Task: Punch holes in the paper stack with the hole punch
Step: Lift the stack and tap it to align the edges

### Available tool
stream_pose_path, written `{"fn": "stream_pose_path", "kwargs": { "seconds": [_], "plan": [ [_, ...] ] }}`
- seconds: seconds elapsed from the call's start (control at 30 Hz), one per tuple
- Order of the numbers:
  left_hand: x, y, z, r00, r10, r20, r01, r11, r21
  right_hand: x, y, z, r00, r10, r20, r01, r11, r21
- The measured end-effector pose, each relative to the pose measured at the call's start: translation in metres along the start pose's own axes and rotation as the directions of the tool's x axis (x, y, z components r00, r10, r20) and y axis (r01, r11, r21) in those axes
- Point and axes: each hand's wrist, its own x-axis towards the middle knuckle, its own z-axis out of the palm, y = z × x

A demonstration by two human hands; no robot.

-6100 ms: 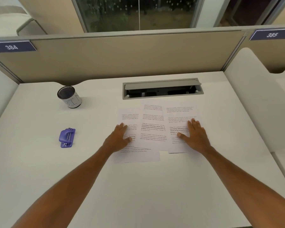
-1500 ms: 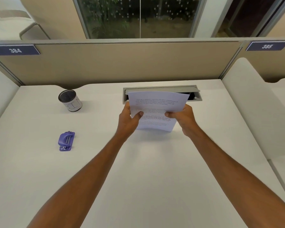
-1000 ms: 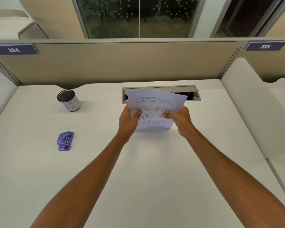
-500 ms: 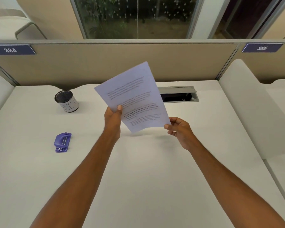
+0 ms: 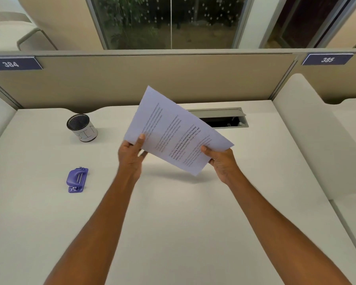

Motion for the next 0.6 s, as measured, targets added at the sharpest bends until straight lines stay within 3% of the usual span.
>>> {"fn": "stream_pose_path", "kwargs": {
  "seconds": [0.1, 0.17, 0.23, 0.3, 0.43, 0.6],
  "plan": [
    [0.013, 0.018, -0.026, 0.994, 0.094, -0.059, -0.07, 0.945, 0.319, 0.002, -0.009, -0.012, 1.0, 0.008, -0.026, -0.011, 0.996, -0.093],
    [0.018, 0.023, -0.033, 0.992, 0.085, 0.092, -0.12, 0.854, 0.506, 0.003, -0.012, -0.015, 0.999, 0.006, -0.04, -0.012, 0.988, -0.151],
    [0.018, 0.023, -0.03, 0.965, 0.001, 0.264, -0.16, 0.797, 0.583, 0.004, -0.014, -0.015, 0.999, 0.004, -0.047, -0.013, 0.98, -0.197],
    [0.017, 0.018, -0.025, 0.947, -0.046, 0.319, -0.164, 0.784, 0.599, 0.004, -0.014, -0.015, 0.999, -0.003, -0.049, -0.009, 0.972, -0.235],
    [0.017, 0.004, -0.024, 0.958, 0.007, 0.287, -0.147, 0.871, 0.468, 0.006, -0.013, -0.02, 0.997, -0.028, -0.066, 0.01, 0.966, -0.257],
    [0.013, -0.016, -0.026, 0.972, 0.0, 0.235, -0.112, 0.88, 0.462, 0.008, -0.006, -0.025, 0.997, -0.026, -0.076, 0.001, 0.953, -0.304]
  ]
}}
